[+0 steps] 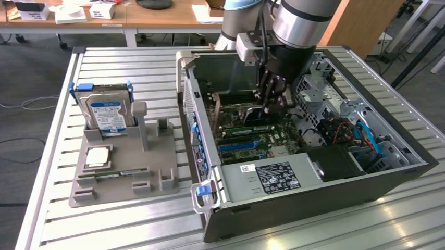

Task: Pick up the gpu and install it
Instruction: 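Insert the gpu into the slot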

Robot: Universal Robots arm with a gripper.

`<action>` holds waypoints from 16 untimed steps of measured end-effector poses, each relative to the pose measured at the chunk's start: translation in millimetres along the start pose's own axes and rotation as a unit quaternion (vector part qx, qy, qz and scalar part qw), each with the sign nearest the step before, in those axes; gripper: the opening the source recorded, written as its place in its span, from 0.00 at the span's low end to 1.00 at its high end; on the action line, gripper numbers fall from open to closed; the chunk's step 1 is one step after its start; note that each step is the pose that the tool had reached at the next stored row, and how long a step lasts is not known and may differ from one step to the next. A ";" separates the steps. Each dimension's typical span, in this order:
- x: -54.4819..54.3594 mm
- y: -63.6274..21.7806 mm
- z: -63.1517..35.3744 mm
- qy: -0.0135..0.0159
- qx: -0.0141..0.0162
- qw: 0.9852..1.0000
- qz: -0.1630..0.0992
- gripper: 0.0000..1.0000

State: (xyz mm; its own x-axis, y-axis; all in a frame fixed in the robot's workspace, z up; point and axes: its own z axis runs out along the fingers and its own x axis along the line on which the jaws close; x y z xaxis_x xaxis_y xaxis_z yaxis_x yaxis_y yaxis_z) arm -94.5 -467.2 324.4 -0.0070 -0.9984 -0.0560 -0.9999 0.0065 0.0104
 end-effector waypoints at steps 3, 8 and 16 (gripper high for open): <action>0.3 0.0 3.9 0.000 0.000 1.000 0.000 0.27; 0.6 -0.1 10.2 0.000 0.000 1.000 0.000 0.27; 1.2 -0.2 19.1 0.000 0.000 1.000 0.000 0.27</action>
State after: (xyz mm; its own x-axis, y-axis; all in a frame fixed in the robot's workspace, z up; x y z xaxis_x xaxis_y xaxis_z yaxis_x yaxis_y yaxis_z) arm -94.5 -467.3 305.3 -0.0070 -0.9984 -0.0560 -0.9999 0.0065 0.0103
